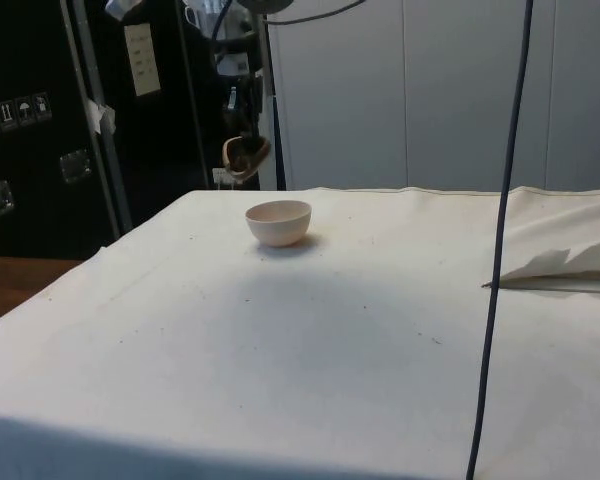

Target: Pour the coffee beans from the cup into the bowl.

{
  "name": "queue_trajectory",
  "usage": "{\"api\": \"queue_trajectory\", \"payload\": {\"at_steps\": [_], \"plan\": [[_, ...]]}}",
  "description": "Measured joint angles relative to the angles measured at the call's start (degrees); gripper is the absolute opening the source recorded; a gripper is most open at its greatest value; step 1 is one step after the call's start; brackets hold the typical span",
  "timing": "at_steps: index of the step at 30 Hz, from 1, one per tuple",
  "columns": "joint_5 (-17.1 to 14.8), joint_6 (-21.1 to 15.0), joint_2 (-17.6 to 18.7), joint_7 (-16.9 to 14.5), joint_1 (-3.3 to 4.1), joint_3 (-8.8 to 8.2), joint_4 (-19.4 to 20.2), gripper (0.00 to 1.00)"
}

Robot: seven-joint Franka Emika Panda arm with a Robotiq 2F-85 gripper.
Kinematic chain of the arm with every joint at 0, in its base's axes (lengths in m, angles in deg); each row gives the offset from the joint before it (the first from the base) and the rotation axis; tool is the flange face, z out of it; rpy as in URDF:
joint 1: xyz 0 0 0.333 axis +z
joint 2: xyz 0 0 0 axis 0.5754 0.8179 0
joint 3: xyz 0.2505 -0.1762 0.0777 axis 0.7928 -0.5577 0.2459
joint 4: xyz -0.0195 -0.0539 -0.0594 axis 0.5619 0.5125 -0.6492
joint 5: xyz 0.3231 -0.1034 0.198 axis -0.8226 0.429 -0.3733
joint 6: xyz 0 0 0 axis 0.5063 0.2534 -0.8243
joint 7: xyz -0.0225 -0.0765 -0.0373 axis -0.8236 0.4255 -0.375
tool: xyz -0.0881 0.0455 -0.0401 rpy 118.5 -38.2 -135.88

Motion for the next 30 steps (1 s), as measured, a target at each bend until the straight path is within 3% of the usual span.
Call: {"api": "queue_trajectory", "payload": {"at_steps": [21, 30], "plan": [[6.7, -1.1, 0.2, 1.1, -0.17, -2.35, -0.1, 0.01], [12.1, -1.3, 0.3, 3.8, -0.23, -2.98, -0.2, 0.01]]}}
